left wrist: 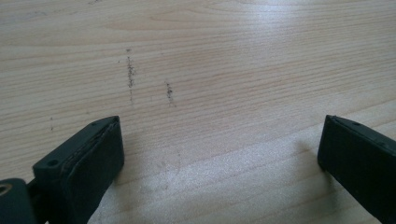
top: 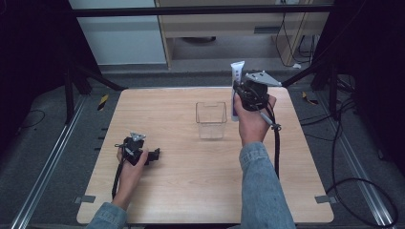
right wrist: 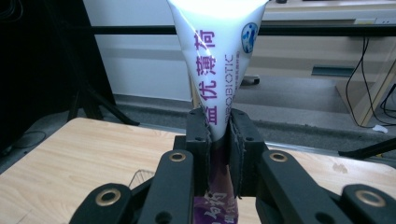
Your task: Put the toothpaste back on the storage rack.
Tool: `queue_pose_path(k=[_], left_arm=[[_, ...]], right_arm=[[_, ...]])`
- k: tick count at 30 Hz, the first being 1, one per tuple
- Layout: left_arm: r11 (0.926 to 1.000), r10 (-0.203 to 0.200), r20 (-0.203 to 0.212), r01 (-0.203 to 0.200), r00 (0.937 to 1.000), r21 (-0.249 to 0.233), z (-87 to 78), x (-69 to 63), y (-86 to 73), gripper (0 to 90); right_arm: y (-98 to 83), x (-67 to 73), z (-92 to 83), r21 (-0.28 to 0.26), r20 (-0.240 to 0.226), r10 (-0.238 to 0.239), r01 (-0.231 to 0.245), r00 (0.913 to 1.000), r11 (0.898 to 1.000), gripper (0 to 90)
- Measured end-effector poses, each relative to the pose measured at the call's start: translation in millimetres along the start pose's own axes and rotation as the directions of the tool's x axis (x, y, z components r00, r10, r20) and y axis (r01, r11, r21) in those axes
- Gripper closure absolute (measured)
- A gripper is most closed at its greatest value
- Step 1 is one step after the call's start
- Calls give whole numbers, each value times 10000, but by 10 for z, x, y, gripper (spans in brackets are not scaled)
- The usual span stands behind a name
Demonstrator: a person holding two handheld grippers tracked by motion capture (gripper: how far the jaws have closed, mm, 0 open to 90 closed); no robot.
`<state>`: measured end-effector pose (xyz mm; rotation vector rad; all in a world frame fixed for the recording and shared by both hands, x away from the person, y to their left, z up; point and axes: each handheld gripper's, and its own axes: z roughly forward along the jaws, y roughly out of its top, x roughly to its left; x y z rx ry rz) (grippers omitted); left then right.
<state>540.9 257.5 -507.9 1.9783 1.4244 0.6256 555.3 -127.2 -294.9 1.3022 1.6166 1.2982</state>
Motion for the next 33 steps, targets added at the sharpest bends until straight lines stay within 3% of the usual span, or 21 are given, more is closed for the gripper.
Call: queue_pose_path(k=[10, 16, 30, 33], left_arm=[[10000, 18, 22, -18, 10000, 23, -6, 4, -4, 0], [10000, 14, 39, -14, 10000, 10, -12, 7, -11, 0], [10000, -31, 26, 31, 10000, 24, -36, 39, -36, 0], [10000, -70, 1, 70, 10000, 10, -40, 50, -42, 0]], right_arm=[[78, 42, 103, -375, 320, 174, -162, 9993, 9992, 799], [137, 107, 137, -545, 445, 41, -17, 9990, 9985, 799], [238, 308, 344, -813, 299, -336, 360, 9990, 9960, 799], [232, 326, 360, -904, 187, -171, 187, 9997, 9957, 799]])
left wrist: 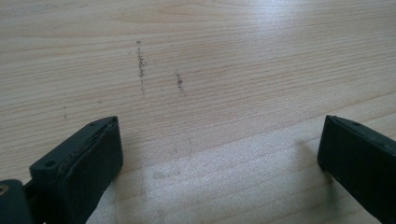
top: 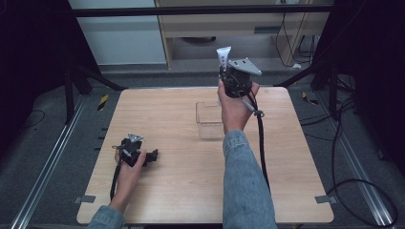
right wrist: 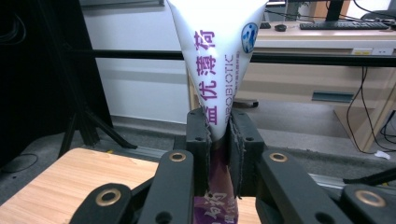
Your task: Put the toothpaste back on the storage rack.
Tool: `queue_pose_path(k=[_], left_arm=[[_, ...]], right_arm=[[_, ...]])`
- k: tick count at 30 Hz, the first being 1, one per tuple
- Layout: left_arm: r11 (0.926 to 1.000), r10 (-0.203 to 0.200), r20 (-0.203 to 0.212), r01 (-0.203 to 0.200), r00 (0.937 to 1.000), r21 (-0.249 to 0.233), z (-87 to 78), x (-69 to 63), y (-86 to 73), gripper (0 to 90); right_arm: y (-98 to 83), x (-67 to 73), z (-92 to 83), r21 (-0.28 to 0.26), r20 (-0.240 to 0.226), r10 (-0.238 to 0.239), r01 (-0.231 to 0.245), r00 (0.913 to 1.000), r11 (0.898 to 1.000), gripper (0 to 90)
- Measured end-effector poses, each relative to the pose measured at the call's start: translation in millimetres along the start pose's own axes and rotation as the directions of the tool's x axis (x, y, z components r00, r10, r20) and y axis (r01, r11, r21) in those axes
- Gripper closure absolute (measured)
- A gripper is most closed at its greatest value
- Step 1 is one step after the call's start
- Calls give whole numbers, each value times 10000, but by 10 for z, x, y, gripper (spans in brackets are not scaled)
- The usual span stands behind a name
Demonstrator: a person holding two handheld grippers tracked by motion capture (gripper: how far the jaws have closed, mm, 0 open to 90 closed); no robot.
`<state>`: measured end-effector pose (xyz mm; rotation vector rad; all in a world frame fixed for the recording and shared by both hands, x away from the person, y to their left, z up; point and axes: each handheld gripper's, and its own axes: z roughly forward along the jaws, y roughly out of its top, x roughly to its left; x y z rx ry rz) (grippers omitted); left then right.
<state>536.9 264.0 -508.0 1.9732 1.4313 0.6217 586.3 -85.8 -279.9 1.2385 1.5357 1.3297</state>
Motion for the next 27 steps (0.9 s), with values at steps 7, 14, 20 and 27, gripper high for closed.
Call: queue_pose_path(k=[7, 14, 20, 27], left_arm=[[10000, -26, -7, 26, 10000, 5, -1, 1, -1, 0], [10000, -37, -23, 37, 10000, -10, 10, 4, 9, 0], [10000, -20, -30, 21, 10000, 16, 11, 6, 13, 0], [10000, -20, -3, 20, 10000, 2, 26, 3, 26, 0]], right_arm=[[-18, 81, 21, -112, -129, -111, 110, 9999, 9999, 799], [-90, 99, 80, -23, -54, -146, 146, 9999, 9999, 799], [-162, 64, 114, 22, -26, 60, -60, 10000, 10000, 798], [-344, 80, 198, 297, 25, 92, -93, 10000, 9995, 798]])
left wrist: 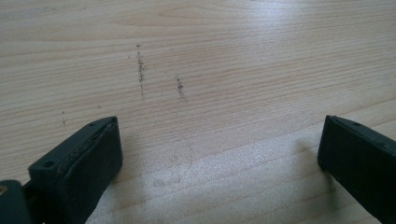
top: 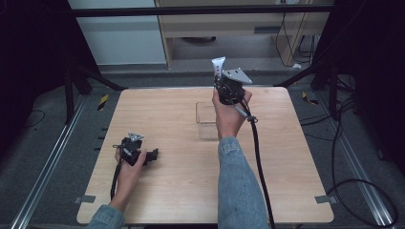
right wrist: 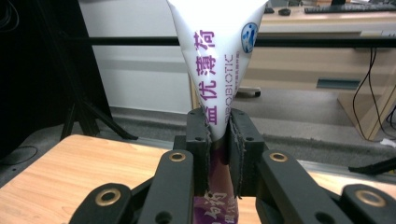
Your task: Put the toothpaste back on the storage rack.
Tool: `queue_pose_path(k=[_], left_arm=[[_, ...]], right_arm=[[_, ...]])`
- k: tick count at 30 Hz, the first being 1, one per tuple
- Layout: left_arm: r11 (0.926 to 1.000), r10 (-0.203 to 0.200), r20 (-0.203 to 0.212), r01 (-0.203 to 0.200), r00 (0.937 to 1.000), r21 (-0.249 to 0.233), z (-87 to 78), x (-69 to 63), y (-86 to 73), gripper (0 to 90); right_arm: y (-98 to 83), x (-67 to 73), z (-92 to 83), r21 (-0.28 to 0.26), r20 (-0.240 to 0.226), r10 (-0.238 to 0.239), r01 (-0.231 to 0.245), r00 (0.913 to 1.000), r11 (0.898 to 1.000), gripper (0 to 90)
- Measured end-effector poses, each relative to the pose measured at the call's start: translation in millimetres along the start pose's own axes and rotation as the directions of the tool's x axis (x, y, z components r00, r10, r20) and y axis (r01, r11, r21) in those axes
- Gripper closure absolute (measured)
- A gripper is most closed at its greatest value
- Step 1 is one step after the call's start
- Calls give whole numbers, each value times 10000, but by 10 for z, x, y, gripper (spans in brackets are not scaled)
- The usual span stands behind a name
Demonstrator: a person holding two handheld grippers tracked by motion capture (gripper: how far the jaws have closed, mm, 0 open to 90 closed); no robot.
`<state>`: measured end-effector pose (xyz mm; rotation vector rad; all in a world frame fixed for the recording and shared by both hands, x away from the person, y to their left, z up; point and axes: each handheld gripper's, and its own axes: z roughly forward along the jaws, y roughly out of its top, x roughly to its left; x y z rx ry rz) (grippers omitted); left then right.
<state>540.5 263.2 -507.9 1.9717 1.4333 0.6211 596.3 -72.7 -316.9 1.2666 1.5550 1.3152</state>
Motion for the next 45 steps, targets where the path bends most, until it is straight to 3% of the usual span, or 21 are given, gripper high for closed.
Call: queue_pose_path(k=[10, 19, 35, 39, 43, 45], left_arm=[[9999, 118, 96, -118, 9999, -1, 23, -13, 23, 0], [9998, 180, 141, -181, 9997, 9, 36, -29, 38, 0], [9994, 340, 254, -340, 9991, -11, 50, -58, 51, 0], [9993, 363, 286, -363, 9989, -12, 59, -74, 61, 0], [9992, 398, 315, -398, 9987, 3, 72, -94, 76, 0], [9991, 417, 338, -417, 9986, -15, 76, -99, 78, 0]], right_arm=[[-196, 50, 153, 412, -113, 5, -1, 9999, 9992, 797], [-285, 40, 204, 584, 105, -25, 18, 9999, 9983, 797], [-491, 79, 279, 920, 37, -179, 175, 9998, 9956, 796], [-564, 53, 291, 1074, 117, -24, 11, 9999, 9942, 795], [-646, 42, 293, 1220, -54, 489, -479, 9988, 9914, 795], [-662, 58, 300, 1286, -39, 208, -201, 9998, 9915, 795]])
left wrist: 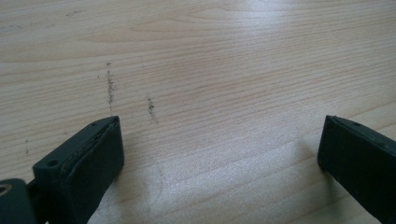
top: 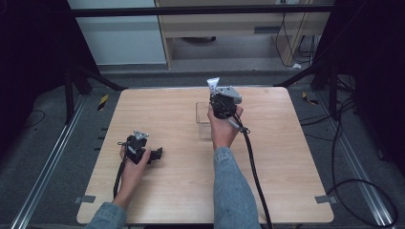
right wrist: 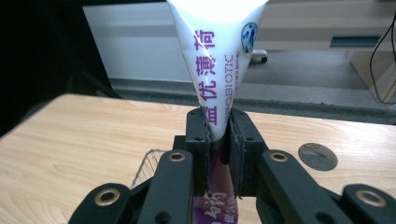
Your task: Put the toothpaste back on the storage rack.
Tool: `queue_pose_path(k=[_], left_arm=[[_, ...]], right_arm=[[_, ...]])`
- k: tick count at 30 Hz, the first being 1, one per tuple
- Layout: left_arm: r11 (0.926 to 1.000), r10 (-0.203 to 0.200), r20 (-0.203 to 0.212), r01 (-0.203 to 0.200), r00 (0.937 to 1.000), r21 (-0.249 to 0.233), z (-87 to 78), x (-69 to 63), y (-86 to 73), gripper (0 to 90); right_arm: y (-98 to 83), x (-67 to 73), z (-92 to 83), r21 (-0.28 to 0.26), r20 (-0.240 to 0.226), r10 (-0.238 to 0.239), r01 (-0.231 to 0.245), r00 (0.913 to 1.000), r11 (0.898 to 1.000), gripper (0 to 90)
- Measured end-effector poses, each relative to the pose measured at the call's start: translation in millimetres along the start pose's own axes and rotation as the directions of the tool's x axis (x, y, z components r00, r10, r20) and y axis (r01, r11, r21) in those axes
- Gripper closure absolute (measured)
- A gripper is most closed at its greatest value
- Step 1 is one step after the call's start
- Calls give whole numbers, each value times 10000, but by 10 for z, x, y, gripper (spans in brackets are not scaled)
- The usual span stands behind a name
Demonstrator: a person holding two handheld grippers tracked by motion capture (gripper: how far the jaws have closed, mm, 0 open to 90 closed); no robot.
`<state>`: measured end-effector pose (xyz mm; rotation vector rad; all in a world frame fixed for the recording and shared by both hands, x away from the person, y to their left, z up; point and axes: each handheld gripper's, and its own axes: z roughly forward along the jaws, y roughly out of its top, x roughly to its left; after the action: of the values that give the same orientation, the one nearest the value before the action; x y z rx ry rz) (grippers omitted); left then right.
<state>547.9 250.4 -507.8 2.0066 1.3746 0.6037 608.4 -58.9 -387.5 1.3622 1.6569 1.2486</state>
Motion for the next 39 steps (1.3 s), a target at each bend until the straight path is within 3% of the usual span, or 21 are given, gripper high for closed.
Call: queue_pose_path(k=[23, 25, 39], left_arm=[[9999, 100, 128, -100, 9999, -3, 24, -34, 23, 0], [9999, 103, 136, -103, 9999, -3, 24, -34, 24, 0], [9999, 117, 145, -117, 9998, 6, 25, -35, 26, 0]], right_arm=[[-201, 10, 165, 695, 12, -471, 469, 9989, 9965, 795], [-207, 21, 168, 754, 66, -703, 696, 9975, 9947, 796], [-190, 37, 102, 900, -116, -1031, 1037, 9946, 9905, 803]])
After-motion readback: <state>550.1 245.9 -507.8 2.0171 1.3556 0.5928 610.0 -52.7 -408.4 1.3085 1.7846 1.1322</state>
